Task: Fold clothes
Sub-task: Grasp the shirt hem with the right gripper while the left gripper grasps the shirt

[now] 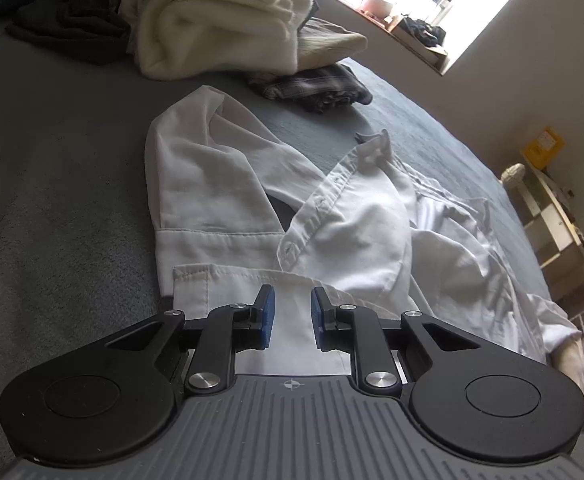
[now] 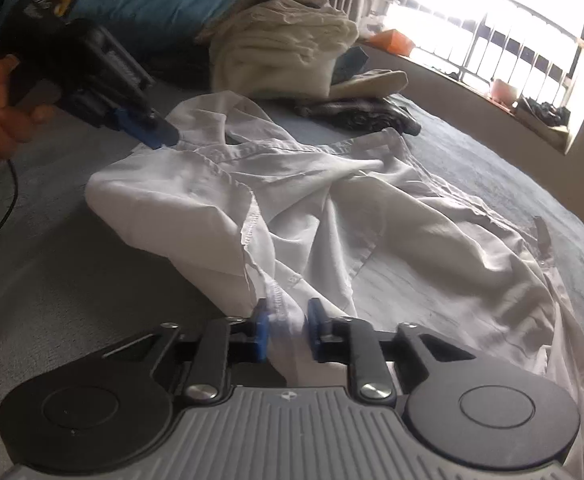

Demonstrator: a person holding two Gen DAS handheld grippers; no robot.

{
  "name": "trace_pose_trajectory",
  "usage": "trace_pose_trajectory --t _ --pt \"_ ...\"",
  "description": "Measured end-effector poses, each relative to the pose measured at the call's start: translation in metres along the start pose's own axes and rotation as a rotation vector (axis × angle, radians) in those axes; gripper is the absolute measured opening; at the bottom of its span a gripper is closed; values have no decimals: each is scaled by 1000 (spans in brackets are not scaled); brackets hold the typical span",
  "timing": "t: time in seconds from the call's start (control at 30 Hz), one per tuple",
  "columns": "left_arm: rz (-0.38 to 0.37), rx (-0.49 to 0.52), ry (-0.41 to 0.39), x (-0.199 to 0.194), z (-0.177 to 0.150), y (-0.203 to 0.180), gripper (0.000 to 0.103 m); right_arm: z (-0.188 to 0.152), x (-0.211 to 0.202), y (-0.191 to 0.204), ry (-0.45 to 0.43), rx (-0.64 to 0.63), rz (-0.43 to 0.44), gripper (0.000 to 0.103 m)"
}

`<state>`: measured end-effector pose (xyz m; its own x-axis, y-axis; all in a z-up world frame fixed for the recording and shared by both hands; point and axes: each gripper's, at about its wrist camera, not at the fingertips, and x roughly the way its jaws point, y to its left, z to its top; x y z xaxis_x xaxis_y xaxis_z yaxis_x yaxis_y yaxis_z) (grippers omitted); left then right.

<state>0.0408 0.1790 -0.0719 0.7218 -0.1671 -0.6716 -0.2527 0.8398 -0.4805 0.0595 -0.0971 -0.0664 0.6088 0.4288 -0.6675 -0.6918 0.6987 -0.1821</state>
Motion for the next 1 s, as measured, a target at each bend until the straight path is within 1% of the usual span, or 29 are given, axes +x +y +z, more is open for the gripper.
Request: trace_pose_trajectory --t 0.07,0.13,0.17,0.23,0.33,0.47,0.57,0.67,0.77,0.9,0.97,1.0 --pt "-23 3 15 -6 -2 1 25 1 -6 -8 -3 47 22 5" --pt "-54 4 38 -11 -4 0 29 2 -16 -12 -2 91 63 3" --pt "-68 5 50 -12 -5 -1 30 1 -21 -12 4 104 91 3" --pt "-101 12 79 -15 -8 -3 34 1 -34 -7 17 109 186 3" --pt "-145 0 130 -15 -10 -5 37 -3 -51 11 37 26 308 3" --pt "-139 -27 170 -15 -18 -6 39 -12 -67 44 95 -106 454 3" --pt "-141 -23 190 -15 -25 -9 40 -22 -71 70 153 -191 517 3" --pt "-131 -5 223 -12 -31 -18 42 -34 -64 90 207 -240 547 3" --pt "-102 58 248 -6 -36 -32 44 -43 -57 105 237 -278 534 4" --pt "-24 173 242 3 -40 -55 49 -46 -52 112 251 -281 507 4" --pt "5 208 235 10 -40 -62 53 -46 -51 112 253 -275 502 4" --pt "18 216 244 16 -41 -64 54 -46 -50 111 254 -274 499 4"
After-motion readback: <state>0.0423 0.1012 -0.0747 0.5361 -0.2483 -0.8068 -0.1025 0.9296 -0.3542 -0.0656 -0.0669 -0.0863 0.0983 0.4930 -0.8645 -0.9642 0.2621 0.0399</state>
